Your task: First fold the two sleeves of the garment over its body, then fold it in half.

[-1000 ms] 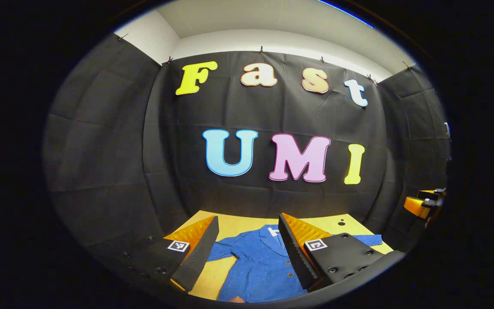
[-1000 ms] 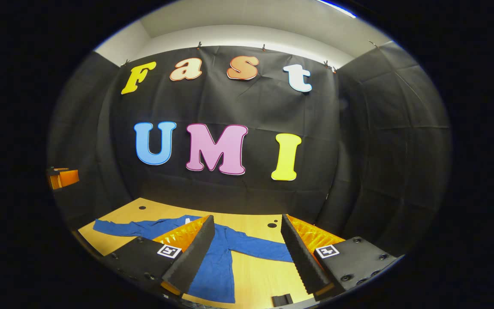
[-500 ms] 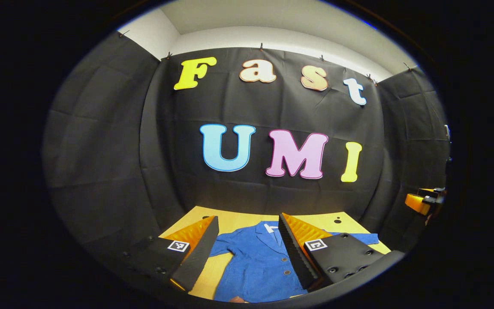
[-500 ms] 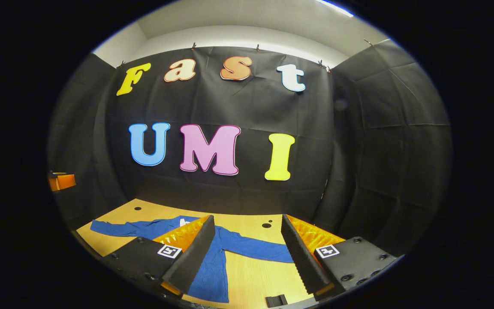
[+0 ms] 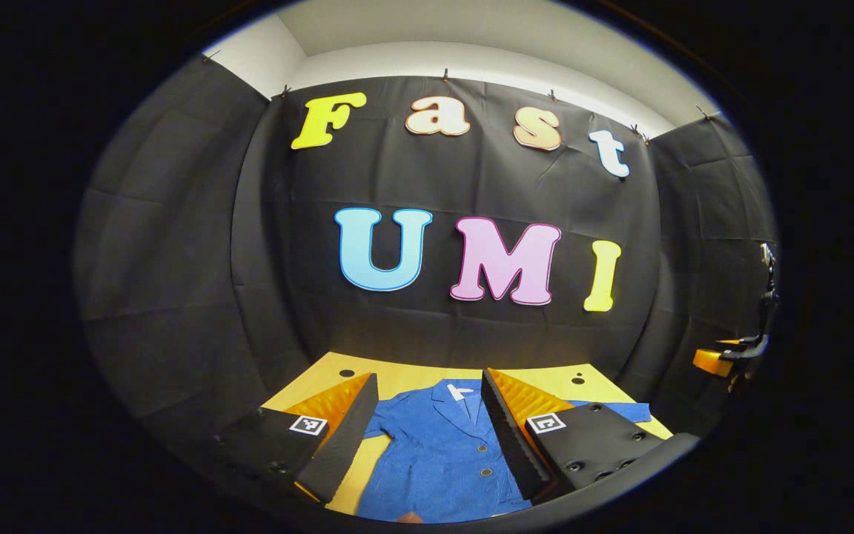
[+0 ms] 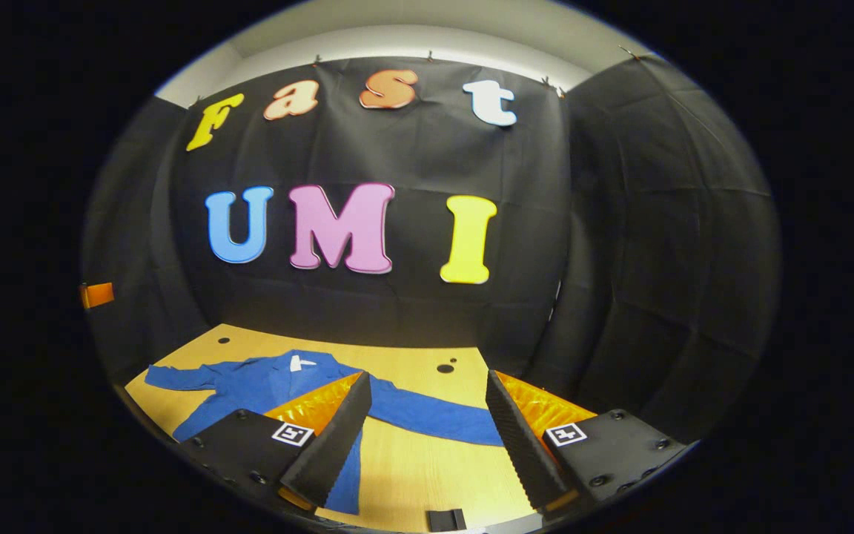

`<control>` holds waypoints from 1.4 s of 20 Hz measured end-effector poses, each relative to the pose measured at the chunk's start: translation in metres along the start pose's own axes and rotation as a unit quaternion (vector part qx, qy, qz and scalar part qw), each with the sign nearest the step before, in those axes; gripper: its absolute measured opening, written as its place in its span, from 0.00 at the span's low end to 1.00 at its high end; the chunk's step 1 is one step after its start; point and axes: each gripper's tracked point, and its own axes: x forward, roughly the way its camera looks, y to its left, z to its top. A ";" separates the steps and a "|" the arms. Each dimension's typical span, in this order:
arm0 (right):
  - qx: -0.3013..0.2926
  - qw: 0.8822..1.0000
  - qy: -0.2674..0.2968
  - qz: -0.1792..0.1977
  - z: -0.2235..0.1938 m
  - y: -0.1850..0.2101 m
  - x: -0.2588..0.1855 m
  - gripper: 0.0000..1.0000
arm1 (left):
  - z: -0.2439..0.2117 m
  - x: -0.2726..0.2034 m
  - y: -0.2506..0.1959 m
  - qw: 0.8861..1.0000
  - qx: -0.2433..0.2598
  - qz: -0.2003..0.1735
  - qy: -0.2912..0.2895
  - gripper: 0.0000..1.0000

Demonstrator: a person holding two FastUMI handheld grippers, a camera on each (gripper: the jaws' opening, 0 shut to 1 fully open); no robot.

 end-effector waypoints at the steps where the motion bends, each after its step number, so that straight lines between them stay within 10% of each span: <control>1: 0.015 1.000 0.020 -0.009 -0.016 -0.015 0.013 0.96 | -0.002 0.006 -0.005 1.000 0.003 0.001 0.004 0.80; 13: 0.172 0.952 0.225 -0.114 -0.212 -0.151 0.168 0.93 | -0.039 0.098 -0.111 0.995 0.016 0.015 0.092 0.80; 23: 0.164 0.915 0.338 -0.145 -0.291 -0.162 0.215 0.94 | -0.053 0.132 -0.134 0.990 0.046 0.046 0.123 0.80; 27: 0.131 0.908 0.366 -0.156 -0.298 -0.169 0.223 0.25 | -0.067 0.135 -0.133 0.988 0.047 0.056 0.136 0.80; 28: 0.132 0.907 0.379 -0.130 -0.306 -0.166 0.224 0.39 | -0.071 0.137 -0.133 0.987 0.045 0.059 0.140 0.80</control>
